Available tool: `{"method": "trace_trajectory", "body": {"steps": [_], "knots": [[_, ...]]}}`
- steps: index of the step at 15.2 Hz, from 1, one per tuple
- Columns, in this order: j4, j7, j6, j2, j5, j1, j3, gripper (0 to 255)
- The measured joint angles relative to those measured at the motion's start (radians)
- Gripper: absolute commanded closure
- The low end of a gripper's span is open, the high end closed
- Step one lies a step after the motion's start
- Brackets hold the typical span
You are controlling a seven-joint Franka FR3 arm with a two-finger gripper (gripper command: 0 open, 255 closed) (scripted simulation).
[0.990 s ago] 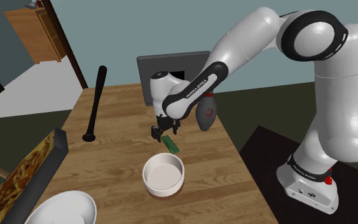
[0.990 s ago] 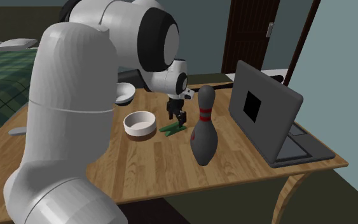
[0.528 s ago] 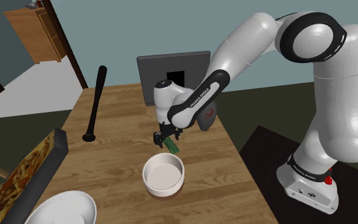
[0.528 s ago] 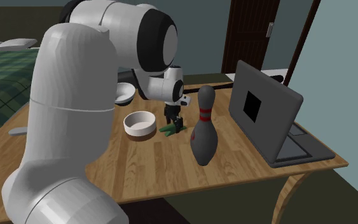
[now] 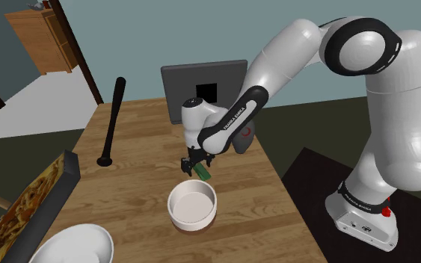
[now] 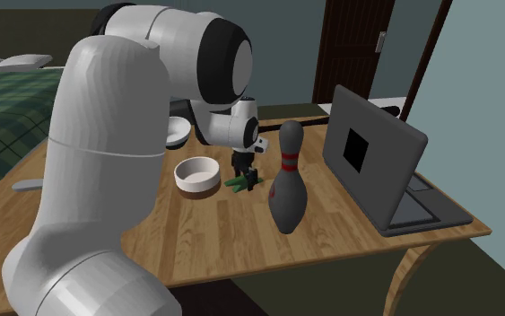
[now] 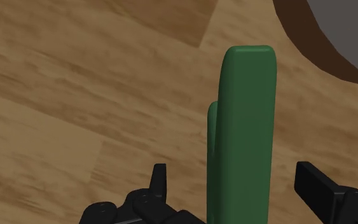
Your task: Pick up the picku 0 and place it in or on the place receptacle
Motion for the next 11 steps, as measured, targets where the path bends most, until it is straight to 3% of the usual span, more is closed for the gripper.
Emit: {"method": "trace_trajectory", "body": {"steps": [1, 11], "knots": [[0.000, 0.000, 0.000, 0.000, 0.000, 0.000, 0.000, 255], [0.000, 0.000, -0.001, -0.001, 0.000, -0.001, 0.000, 255]]}}
